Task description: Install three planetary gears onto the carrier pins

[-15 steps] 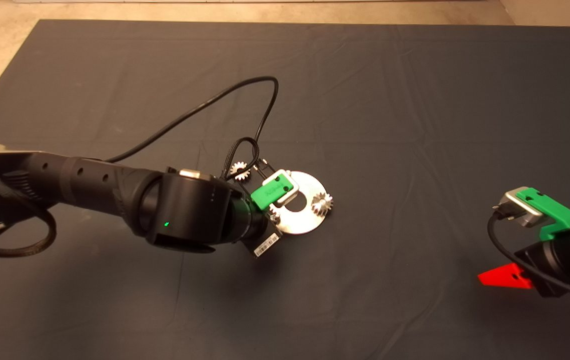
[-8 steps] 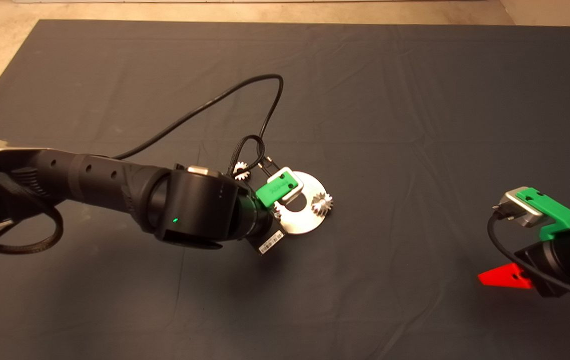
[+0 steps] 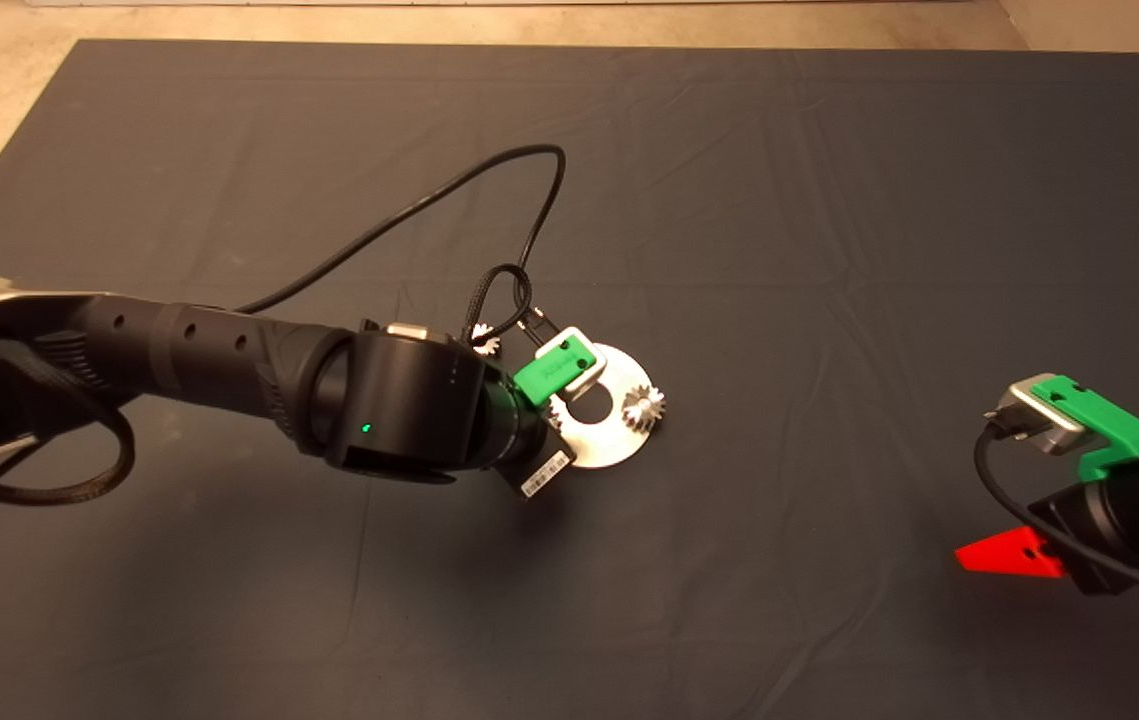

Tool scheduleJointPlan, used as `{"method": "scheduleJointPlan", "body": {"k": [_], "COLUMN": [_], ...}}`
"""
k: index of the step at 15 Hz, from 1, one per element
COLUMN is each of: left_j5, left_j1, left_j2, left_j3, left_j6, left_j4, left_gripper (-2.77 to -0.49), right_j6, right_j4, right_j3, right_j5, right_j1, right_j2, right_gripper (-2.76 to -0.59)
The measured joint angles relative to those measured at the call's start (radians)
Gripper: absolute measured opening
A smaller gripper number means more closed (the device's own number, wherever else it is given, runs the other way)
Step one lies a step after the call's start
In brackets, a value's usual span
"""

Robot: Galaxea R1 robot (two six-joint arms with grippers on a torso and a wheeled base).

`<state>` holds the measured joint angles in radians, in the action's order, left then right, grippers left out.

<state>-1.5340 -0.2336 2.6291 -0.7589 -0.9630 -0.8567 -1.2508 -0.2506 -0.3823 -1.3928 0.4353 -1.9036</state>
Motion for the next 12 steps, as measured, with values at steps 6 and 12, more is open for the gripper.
{"method": "scheduleJointPlan", "body": {"k": [6, 12], "left_j5": [0.0, 0.001], "left_j1": [0.0, 0.0], "left_j2": [0.001, 0.041], "left_j3": [-0.007, -0.009], "left_j6": [-0.002, -0.026], "left_j4": [0.0, 0.0], "left_gripper": [-2.66, -2.66], "right_j6": [0.0, 0.0], "right_j4": [0.0, 0.0], "right_j3": [0.0, 0.0], "right_j5": [0.0, 0.001], "right_j1": [0.0, 0.0], "right_j2": [0.0, -0.005], "right_gripper": [-1.44, -1.44]}}
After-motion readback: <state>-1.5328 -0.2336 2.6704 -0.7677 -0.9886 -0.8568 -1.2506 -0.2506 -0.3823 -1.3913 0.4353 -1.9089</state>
